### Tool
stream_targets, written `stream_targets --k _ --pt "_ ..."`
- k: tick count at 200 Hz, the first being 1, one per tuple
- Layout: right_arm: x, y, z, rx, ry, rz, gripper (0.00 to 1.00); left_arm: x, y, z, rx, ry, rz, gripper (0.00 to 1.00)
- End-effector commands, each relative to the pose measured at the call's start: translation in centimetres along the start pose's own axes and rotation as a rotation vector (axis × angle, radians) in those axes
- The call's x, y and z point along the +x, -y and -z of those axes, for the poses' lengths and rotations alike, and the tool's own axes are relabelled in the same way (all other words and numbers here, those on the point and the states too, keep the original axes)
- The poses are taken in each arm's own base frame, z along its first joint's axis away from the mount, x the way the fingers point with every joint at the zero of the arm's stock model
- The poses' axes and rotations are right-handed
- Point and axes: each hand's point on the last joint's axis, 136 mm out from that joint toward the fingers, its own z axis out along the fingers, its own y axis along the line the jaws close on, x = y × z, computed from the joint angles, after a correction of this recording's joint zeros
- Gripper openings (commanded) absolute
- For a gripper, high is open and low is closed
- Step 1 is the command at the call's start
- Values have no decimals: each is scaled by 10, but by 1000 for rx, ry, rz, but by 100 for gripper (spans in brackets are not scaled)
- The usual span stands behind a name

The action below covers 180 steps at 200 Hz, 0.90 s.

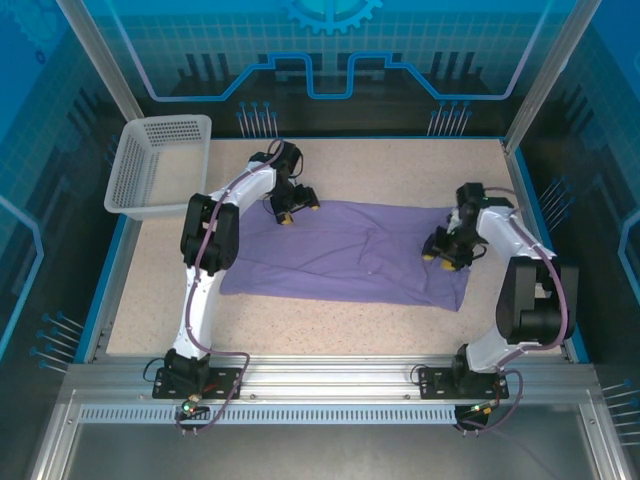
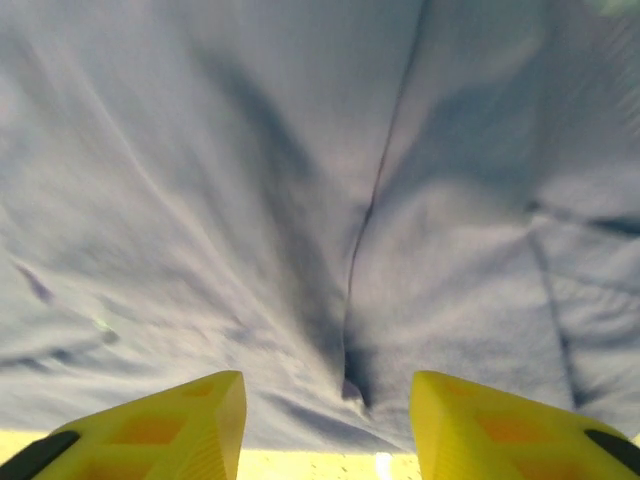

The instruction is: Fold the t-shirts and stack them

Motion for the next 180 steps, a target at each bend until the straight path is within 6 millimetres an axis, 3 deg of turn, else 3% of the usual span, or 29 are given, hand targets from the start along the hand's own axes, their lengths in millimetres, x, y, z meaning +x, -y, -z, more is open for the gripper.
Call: stream_targets --k 1,21,43,88,111,137,143,161,180 --pt "-49 -16 18 -93 118 -105 43 -12 -26 32 -65 55 40 72" --pt "-82 -29 9 -102 124 -105 30 -20 -46 31 -81 45 82 61" --pt "-110 -34 -11 -78 102 -117 23 -28 -60 31 -107 64 78 59" --pt "-146 -7 -56 73 47 -182 17 -29 -98 14 -219 49 85 59" --pt "-166 6 -65 85 50 -227 22 -29 -112 13 -274 52 67 59" --pt "-188 19 -66 88 56 -292 34 -30 -128 15 -359 57 42 60" --pt "-191 24 -76 94 40 -306 36 -30 -133 15 -378 57 40 61" --pt "-203 23 -77 83 47 -310 42 -30 -142 15 -393 47 56 59" --pt "-215 15 -77 51 47 -299 45 -32 -133 17 -349 47 58 67"
